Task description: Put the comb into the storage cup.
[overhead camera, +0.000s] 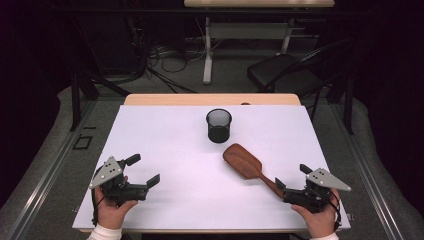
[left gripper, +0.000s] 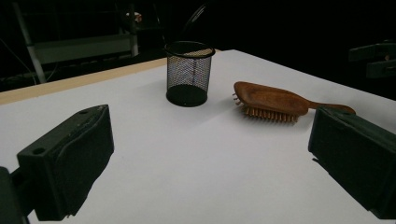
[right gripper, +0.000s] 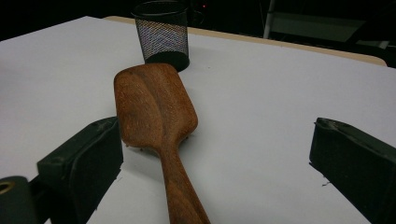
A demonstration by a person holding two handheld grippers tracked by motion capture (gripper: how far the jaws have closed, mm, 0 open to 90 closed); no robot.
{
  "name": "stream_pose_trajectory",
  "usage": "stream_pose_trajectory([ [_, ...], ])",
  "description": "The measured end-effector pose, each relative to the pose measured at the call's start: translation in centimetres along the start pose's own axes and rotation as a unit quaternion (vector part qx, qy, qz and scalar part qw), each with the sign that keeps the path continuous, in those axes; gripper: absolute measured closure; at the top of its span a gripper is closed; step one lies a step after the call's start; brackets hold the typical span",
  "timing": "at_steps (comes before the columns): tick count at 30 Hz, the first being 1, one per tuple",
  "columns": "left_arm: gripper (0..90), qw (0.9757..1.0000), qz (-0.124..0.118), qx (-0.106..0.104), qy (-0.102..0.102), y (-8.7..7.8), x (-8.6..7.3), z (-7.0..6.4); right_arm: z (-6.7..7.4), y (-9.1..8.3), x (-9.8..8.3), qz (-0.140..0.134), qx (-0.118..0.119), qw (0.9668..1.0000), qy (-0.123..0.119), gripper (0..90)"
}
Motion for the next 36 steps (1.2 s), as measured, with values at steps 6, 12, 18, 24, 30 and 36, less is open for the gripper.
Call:
stream_pose_trajectory([
  [6,0.4,1.0,0.001,0.002,-0.002,0.2,0.0,0.0,0.0,0.0,-0.1,0.005,0.001,1.0,-0.005,1.4],
  [12,0.4,0.9999,0.014,0.002,-0.002,0.3,-0.3,-0.1,0.1,0.4,-0.1,0.014,0.002,0.9999,-0.004,0.1],
  [18,0.4,0.9999,0.015,-0.002,-0.002,0.1,-0.3,-0.3,0.4,0.5,0.4,0.032,0.001,0.9994,-0.013,0.0],
  [24,0.4,0.9998,0.02,0.003,-0.005,0.0,-0.4,-0.4,0.6,0.6,0.7,0.057,-0.001,0.9983,-0.012,0.0],
  [30,0.4,0.9997,0.02,0.002,-0.011,-0.1,-0.5,-0.4,0.5,0.6,1.0,0.079,-0.001,0.9967,-0.018,0.0],
  [36,0.4,0.9997,0.022,0.001,-0.012,0.0,-0.5,-0.5,0.5,0.7,1.7,0.107,-0.001,0.9941,-0.016,0.0],
])
Point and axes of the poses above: each handheld gripper's, and its own axes: y roughly forward along the jaws, x roughly out of its top, z roughly to its left, the point moved 3 cm from there along y, roughly forward along the jaws, and after that the axes turned 15 degrees about y, right-handed, at the moved point
